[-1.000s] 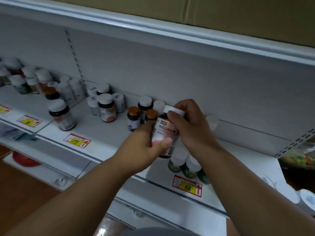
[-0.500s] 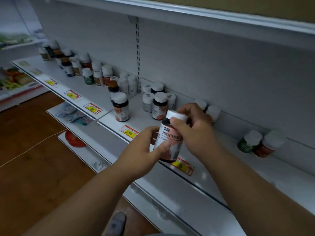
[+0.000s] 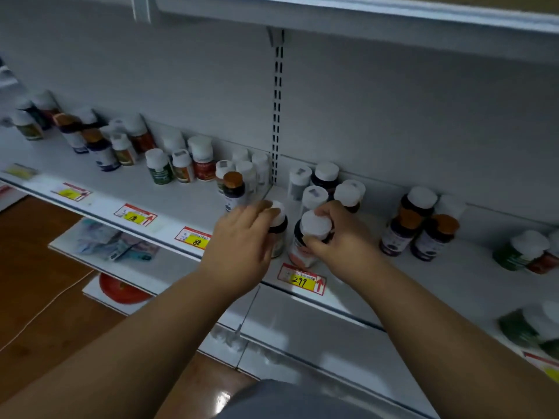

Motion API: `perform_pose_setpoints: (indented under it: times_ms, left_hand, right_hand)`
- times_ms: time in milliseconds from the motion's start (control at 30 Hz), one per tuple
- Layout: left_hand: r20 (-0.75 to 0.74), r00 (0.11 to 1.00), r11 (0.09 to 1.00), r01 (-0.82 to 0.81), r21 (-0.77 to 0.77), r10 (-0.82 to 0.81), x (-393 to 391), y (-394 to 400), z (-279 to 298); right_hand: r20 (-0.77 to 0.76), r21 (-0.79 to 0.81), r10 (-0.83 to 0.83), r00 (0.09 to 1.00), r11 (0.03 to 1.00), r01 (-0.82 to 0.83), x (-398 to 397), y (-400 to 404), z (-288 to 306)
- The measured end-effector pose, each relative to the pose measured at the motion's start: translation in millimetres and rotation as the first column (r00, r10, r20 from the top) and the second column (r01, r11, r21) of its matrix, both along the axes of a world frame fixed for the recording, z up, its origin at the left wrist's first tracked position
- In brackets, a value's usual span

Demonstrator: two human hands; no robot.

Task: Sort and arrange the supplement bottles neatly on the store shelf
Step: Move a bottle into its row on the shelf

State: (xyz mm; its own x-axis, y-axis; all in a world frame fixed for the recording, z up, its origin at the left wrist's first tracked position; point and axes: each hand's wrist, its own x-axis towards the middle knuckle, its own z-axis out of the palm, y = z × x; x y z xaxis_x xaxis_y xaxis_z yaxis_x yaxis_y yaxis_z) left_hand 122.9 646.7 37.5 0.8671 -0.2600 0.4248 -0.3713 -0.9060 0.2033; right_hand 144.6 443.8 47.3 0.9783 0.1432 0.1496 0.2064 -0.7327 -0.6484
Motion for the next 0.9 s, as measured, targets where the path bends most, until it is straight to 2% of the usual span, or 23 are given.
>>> perform_pose_setpoints:
  times_ms: [133,300,467,733,900]
  left_hand:
    - [-0.054,0.997,0.996,0.065,0.059,-0.062,26,2,-11]
    - [-0.145,0.985,0.993,0.087,-0.078,-0.098,41,3,-18]
    - [-0.14,0.981,0.983,0.113,-0.146,-0.133,43,4,-23]
    - [-0.134,0.98,0.982,0.13,-0.134,-0.148,43,7,-23]
    - [-0.013,0.991,0.987,0.132,-0.094,-0.133,34,1,-10]
  right_hand:
    - [-0.039,-0.054,-0.01,0.999,0.999,0.008,7,7,-4]
    - [-0.041,-0.113,-0.023,0.999,0.993,0.019,9,10,-1]
    - [-0.037,-0.143,-0.051,0.998,0.989,0.045,7,10,-3]
    - [-0.011,-0.131,-0.04,0.999,0.991,0.038,9,11,-8]
    - [0.031,-0.115,-0.034,0.999,0.993,0.037,6,10,-11]
